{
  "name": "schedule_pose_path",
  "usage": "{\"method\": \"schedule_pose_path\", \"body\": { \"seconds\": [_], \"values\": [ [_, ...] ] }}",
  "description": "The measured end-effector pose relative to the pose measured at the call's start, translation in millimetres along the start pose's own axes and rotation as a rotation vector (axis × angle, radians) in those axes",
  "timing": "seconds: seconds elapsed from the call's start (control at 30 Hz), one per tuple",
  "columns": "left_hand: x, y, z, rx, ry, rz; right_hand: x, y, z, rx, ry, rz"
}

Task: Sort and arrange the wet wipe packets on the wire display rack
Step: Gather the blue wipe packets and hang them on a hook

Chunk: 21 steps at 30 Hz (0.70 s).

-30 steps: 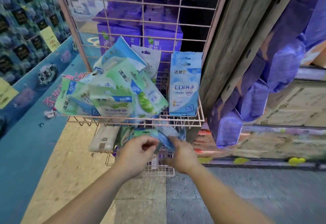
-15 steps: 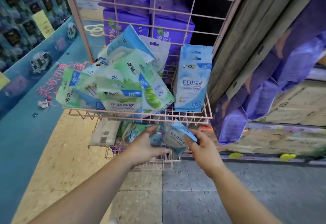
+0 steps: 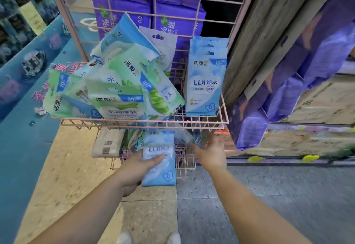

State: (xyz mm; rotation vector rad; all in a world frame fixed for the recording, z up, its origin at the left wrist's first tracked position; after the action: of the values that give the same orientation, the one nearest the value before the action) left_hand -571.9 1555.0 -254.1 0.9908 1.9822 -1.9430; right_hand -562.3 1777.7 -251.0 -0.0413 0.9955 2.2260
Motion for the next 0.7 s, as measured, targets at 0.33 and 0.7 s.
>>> {"method": "schedule_pose_path", "body": {
  "seconds": [0.33, 0.7],
  "values": [
    [0, -6, 26, -0.099, -0.148, -0.033, -7, -18, 6, 0.373, -0.003, 0.025],
    [-2, -10, 1, -0.123, 0.004, 0.003, -52, -24, 38, 0.718, 0.395, 0.008]
  ]
}}
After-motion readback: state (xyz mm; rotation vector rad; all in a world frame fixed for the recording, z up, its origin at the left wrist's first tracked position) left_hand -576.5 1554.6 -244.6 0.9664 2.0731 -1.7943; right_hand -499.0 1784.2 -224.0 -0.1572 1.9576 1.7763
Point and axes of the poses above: each hand's wrist, its own x-axis towards the middle knuckle, its own z-axis out of the back of the hand, y = z × x, the point moved 4 cm from there along x, towards the middle knuckle, and after that the axes turned 2 degrees about x, right-handed, at the moved point
